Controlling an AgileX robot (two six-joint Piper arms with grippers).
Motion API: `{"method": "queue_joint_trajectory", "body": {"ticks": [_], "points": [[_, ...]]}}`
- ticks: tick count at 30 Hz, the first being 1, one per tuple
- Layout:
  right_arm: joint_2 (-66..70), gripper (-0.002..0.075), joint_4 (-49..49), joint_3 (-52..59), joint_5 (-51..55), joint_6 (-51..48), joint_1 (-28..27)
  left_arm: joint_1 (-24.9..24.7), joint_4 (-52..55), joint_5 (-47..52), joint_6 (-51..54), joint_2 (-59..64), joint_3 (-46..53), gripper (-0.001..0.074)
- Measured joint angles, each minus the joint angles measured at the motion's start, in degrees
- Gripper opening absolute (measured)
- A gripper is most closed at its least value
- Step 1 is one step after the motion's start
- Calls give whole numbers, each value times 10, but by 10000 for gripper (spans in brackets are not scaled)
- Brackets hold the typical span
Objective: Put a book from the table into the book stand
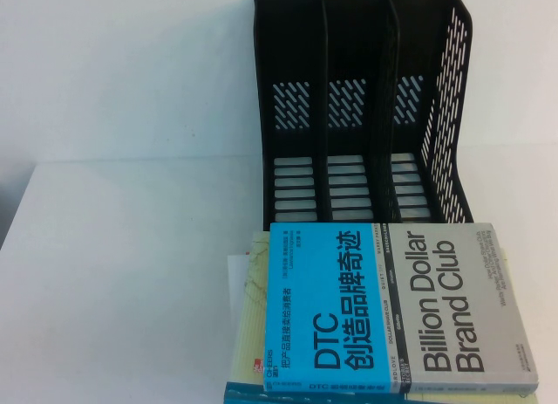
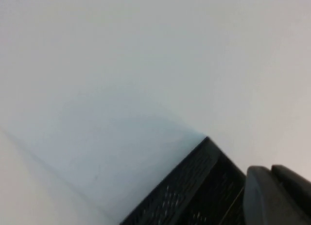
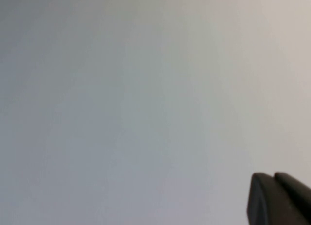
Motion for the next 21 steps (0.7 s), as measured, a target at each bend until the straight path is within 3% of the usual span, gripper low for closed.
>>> {"method": "queue_joint_trajectory", "body": {"ticks": [10, 16, 21], "points": [[0, -3, -81, -139, 2, 0, 0, 0, -4, -9, 234, -3, -158, -4], [8, -3, -156, -203, 56, 8, 0, 0, -5, -5, 269, 19, -203, -4], [53, -3, -259, -249, 142, 29, 0, 0, -5, 55, 280, 78, -228, -4]]}}
